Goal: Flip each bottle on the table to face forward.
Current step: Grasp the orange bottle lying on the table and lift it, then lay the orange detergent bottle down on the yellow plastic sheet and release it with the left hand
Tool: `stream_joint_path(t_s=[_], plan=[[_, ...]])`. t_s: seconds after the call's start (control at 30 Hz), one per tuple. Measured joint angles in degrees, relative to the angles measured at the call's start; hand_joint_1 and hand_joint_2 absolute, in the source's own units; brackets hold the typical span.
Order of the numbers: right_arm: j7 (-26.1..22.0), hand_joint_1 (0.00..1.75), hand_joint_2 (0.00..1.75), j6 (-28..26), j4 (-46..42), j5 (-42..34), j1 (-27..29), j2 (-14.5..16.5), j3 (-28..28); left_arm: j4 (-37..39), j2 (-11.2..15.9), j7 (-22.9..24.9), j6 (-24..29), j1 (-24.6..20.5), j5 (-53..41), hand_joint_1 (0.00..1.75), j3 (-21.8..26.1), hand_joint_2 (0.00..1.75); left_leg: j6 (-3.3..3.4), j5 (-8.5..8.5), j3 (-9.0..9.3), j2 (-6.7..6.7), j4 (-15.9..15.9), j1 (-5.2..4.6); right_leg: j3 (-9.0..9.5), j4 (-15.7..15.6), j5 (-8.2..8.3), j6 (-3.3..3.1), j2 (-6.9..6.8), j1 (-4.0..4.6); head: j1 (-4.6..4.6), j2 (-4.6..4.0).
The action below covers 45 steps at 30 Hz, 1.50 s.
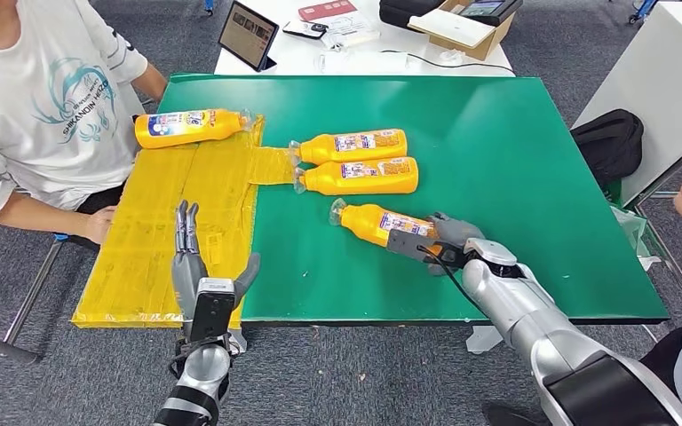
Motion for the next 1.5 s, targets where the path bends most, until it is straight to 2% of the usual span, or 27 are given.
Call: stream_joint_path(t_s=[0.17, 0.3, 0.37, 0.43, 0.53, 0.63, 0.87, 1.07, 1.23, 1.5], plan=[[-2.8, 1.75, 1.75, -4.4, 0.6, -2.5, 0.6, 0.3, -0.1, 0.7, 0.0, 0.0, 0.0, -0.2, 2.4, 0.0, -0.6, 1.75, 0.0, 0.0, 0.01, -0.01, 0.0, 0.01, 0.04, 0.0, 0.0, 0.0, 0.0, 0.01, 0.02, 0.0], [-7.2, 1.75, 1.75, -12.8, -0.4, -5.1, 3.1, 1.6, -0.7, 1.3, 0.5, 0.0, -2.4, -0.3, 15.8, 0.0, -3.6, 1.75, 0.0, -0.01, 0.0, 0.0, 0.0, 0.01, 0.03, 0.0, 0.0, 0.0, 0.02, 0.02, 0.01, 0.0], [-9.3, 1.75, 1.75, -17.0, -2.0, -6.0, 5.3, 2.4, -1.4, 1.8, 0.7, 0.0, -6.8, -0.4, 22.5, 0.0, -5.2, 1.75, 0.0, -0.01, -0.01, -0.01, 0.0, 0.02, 0.0, 0.0, 0.0, 0.0, 0.01, 0.04, 0.0, -0.01], [-11.7, 1.75, 1.75, -21.4, -4.5, -6.6, 8.1, 3.2, -2.3, 2.6, 0.8, 0.4, -13.3, -0.4, 27.3, 0.0, -6.3, 1.75, 0.0, -0.01, -0.05, -0.05, 0.0, 0.05, -0.03, 0.0, -0.02, 0.0, -0.02, 0.06, 0.01, -0.01], [-17.5, 1.75, 1.75, -30.7, -10.7, -7.6, 13.6, 4.6, -4.8, 3.3, 1.1, 3.6, -24.7, -0.1, 33.4, 0.0, -7.7, 1.75, -0.01, -0.02, -0.16, -0.07, 0.0, 0.08, -0.08, 0.0, -0.03, 0.0, -0.04, 0.08, 0.01, 0.0], [-21.8, 1.75, 1.75, -36.3, -15.8, -8.2, 17.6, 6.0, -7.4, 3.3, 1.6, 6.7, -31.5, 0.3, 36.9, 0.0, -9.1, 1.75, -0.03, -0.04, -0.22, -0.06, 0.0, 0.08, -0.15, 0.0, -0.03, 0.0, -0.02, 0.07, 0.01, -0.01], [-29.6, 1.75, 1.75, -40.8, -21.4, -8.9, 23.3, 8.4, -10.8, 1.4, 3.2, 11.0, -42.5, 1.4, 44.9, 0.0, -11.8, 1.75, -0.02, -0.05, -0.28, -0.09, 0.0, 0.07, -0.15, 0.0, -0.12, 0.13, -0.03, 0.05, 0.01, 0.0], [-33.9, 1.75, 1.75, -40.3, -21.7, -9.1, 25.6, 11.0, -10.8, -1.8, 4.3, 12.6, -47.9, 2.4, 49.9, 0.0, -14.0, 1.75, -0.03, -0.05, -0.27, -0.07, 0.0, 0.08, -0.17, 0.0, -0.12, 0.13, -0.03, 0.07, 0.0, 0.0], [-36.5, 1.75, 1.75, -39.2, -21.1, -8.8, 26.9, 13.4, -8.5, -2.9, 4.6, 13.4, -49.7, 2.5, 52.5, 0.0, -15.1, 1.75, -0.03, -0.05, -0.28, -0.06, 0.0, 0.09, -0.19, 0.0, -0.13, 0.11, -0.03, 0.07, 0.01, 0.0], [-38.0, 1.75, 1.75, -38.2, -19.4, -8.3, 28.4, 16.3, -3.8, -3.0, 4.7, 13.6, -49.7, 2.5, 53.6, 0.0, -15.6, 1.75, -0.03, -0.05, -0.28, -0.06, 0.0, 0.09, -0.2, 0.0, -0.14, 0.11, -0.03, 0.06, 0.02, 0.0]])
